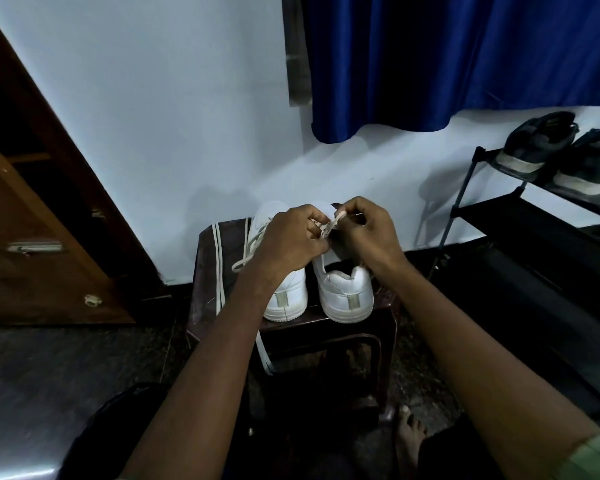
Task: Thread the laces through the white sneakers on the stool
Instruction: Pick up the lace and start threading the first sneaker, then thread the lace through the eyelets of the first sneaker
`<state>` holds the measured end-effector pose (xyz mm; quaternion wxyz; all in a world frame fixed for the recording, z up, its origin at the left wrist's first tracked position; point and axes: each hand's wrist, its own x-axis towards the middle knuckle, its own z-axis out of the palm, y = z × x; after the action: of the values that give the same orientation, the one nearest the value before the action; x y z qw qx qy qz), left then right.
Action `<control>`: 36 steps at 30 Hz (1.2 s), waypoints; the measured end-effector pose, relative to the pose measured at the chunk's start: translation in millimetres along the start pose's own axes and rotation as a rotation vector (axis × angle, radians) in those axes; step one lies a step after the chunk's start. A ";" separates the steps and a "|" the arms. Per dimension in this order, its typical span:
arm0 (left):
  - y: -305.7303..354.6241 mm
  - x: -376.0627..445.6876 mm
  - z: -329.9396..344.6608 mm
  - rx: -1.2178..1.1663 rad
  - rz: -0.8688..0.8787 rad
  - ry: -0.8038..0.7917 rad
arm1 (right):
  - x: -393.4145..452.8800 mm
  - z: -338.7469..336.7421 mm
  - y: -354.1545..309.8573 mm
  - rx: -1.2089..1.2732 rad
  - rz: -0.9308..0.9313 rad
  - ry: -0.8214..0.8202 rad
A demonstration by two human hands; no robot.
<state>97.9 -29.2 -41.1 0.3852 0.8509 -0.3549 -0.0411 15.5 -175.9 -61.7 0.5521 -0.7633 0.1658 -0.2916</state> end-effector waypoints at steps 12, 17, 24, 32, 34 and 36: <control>2.0 -2.3 -2.8 0.048 0.015 -0.002 | -4.1 -29.5 -23.6 -0.111 -0.042 -0.298; 2.9 -3.1 -3.3 0.044 0.015 -0.003 | 6.1 -40.2 -37.3 0.911 0.230 -0.119; 0.9 -0.7 -2.3 0.049 0.020 -0.011 | 3.5 -45.9 -25.3 -0.266 -0.044 -0.298; 1.7 -1.2 -3.5 0.058 0.011 -0.021 | -4.6 -44.2 -49.1 1.086 0.280 -0.212; 1.7 -1.4 -3.4 0.059 0.010 -0.026 | -3.4 -43.5 -45.5 0.634 0.232 -0.175; 1.8 -1.3 -4.0 0.061 0.012 -0.028 | -4.0 -38.5 -33.5 -0.072 -0.030 -0.172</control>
<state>97.3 -26.7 -37.3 0.3545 0.8592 -0.3666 -0.0398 -14.1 -191.0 -22.8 0.5320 -0.8074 0.1165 -0.2271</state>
